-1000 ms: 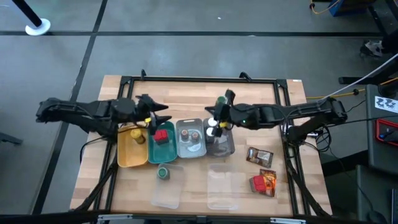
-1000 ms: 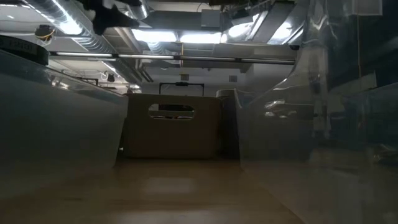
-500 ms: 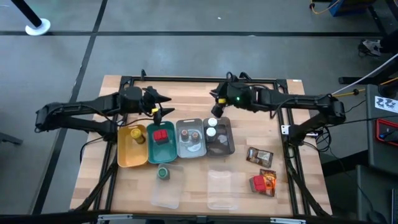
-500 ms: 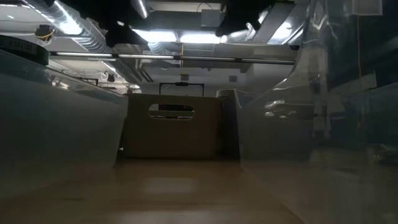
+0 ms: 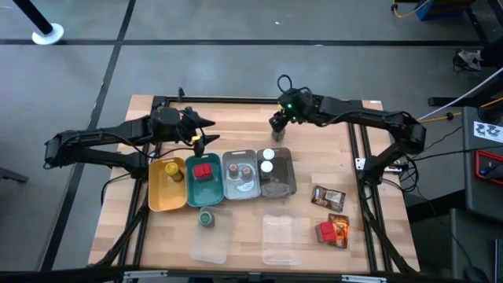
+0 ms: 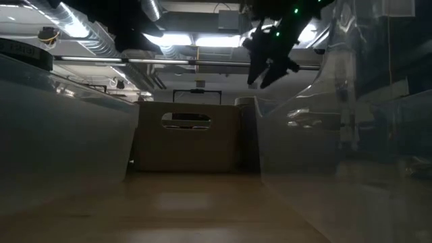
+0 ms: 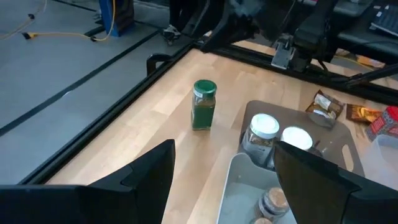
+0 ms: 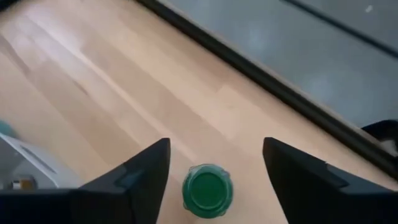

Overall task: Sort spices by type
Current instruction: Put the green seasoning bottle into the left transparent bin

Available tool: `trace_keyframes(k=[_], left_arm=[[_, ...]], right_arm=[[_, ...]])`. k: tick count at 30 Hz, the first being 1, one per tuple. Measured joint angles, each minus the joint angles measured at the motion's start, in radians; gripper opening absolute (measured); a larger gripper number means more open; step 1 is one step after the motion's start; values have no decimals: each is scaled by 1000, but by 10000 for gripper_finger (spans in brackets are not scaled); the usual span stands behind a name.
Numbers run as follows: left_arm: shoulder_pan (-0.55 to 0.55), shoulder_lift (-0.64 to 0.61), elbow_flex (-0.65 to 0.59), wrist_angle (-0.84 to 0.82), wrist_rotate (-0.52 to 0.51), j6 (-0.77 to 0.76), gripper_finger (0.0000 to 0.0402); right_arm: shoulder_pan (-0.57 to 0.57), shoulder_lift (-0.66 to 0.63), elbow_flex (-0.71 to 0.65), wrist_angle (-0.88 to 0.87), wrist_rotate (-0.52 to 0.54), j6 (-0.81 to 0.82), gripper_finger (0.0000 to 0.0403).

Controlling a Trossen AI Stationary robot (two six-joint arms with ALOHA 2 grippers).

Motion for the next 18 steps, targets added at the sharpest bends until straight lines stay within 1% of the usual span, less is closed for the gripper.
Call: trace_keyframes(k=[3, 6, 10, 18], left_arm=[[0, 0, 0, -29, -1, 0, 255], [0, 0, 0, -60, -1, -1, 255], [0, 0, 0, -85, -1, -3, 255], [0, 0, 0, -92, -1, -4, 255]], right_arm=[[-16, 41, 0, -3, -42, -1, 268], [-15, 85, 0, -3, -48, -1, 276], [-14, 131, 0, -2, -67, -11, 277], [-15, 192, 0, -12, -67, -12, 276]])
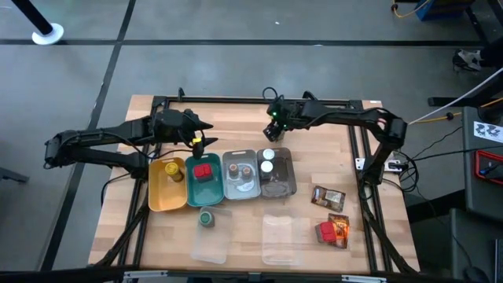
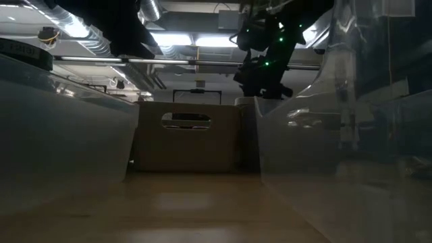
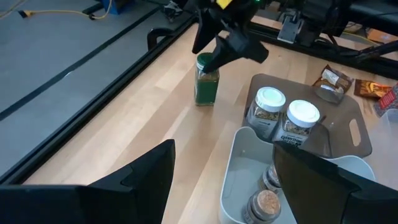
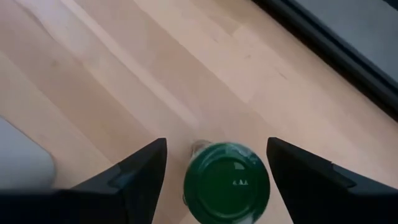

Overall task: Sort spices by type
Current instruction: Put the green seasoning bottle into the left transparent bin

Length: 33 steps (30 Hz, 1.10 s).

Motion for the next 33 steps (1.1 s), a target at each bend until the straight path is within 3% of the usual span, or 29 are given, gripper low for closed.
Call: trace_keyframes(k=[33], left_arm=[[0, 0, 0, -9, 0, -1, 255]], right_arm=[[0, 31, -4, -78, -29, 7, 275]])
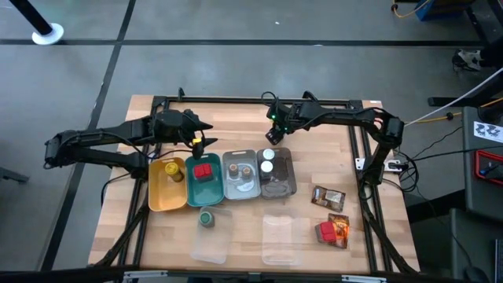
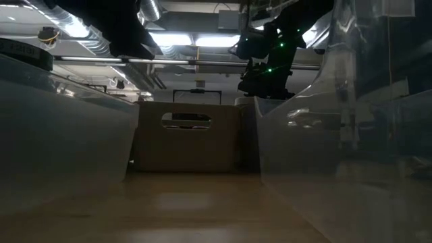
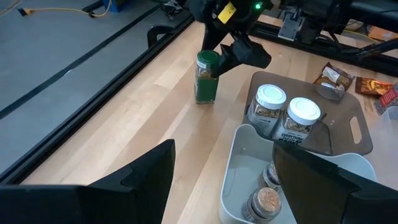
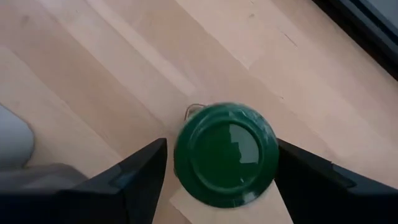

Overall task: Sort spices by type
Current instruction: Put the green seasoning bottle into the left transparent bin

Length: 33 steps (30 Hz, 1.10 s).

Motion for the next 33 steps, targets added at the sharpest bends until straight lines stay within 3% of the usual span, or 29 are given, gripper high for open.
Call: trace_keyframes(k=[3, 9, 27, 33], left_arm=[[-1, 0, 0, -10, 0, 0, 255], [-2, 0, 0, -18, 0, 0, 255], [-3, 0, 0, -16, 0, 91, 255], [-3, 0, 0, -13, 0, 128, 255]], right_arm=[[-1, 20, 0, 6, -1, 0, 266], [-12, 41, 0, 33, -19, -3, 206], [-18, 46, 99, 157, -139, -40, 205], [-18, 46, 169, 230, -263, -64, 212]])
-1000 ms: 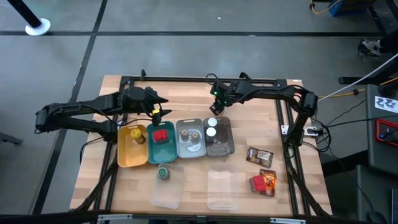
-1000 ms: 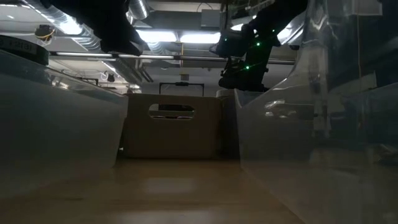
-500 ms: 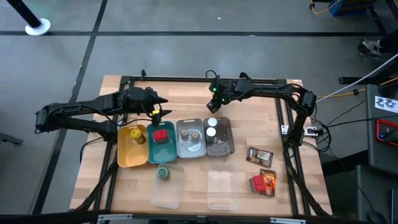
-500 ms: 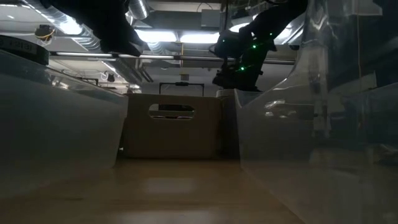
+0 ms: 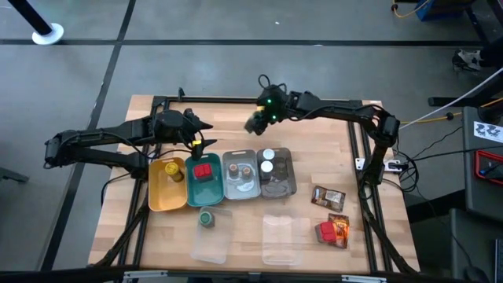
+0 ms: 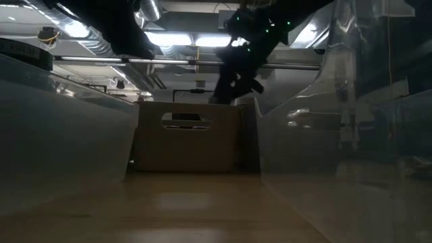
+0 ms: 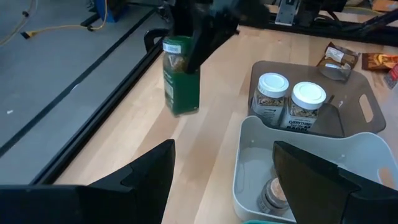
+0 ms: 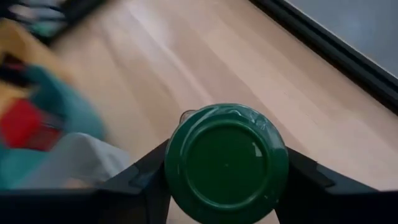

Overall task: Sort spices by type
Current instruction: Put the green seasoning bottle into the left transparent bin

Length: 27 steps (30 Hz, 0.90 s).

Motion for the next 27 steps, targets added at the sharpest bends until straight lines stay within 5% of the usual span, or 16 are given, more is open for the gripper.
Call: trace_keyframes(k=[11, 17, 27], left_arm=[[0, 0, 0, 4, 14, 56, 255], [0, 0, 0, 4, 157, 82, 255], [0, 9, 0, 9, 175, -12, 255]], right_arm=[[7, 0, 20, 211, -341, -55, 210], [46, 0, 20, 258, -367, -166, 209], [165, 0, 20, 335, -375, -310, 210]])
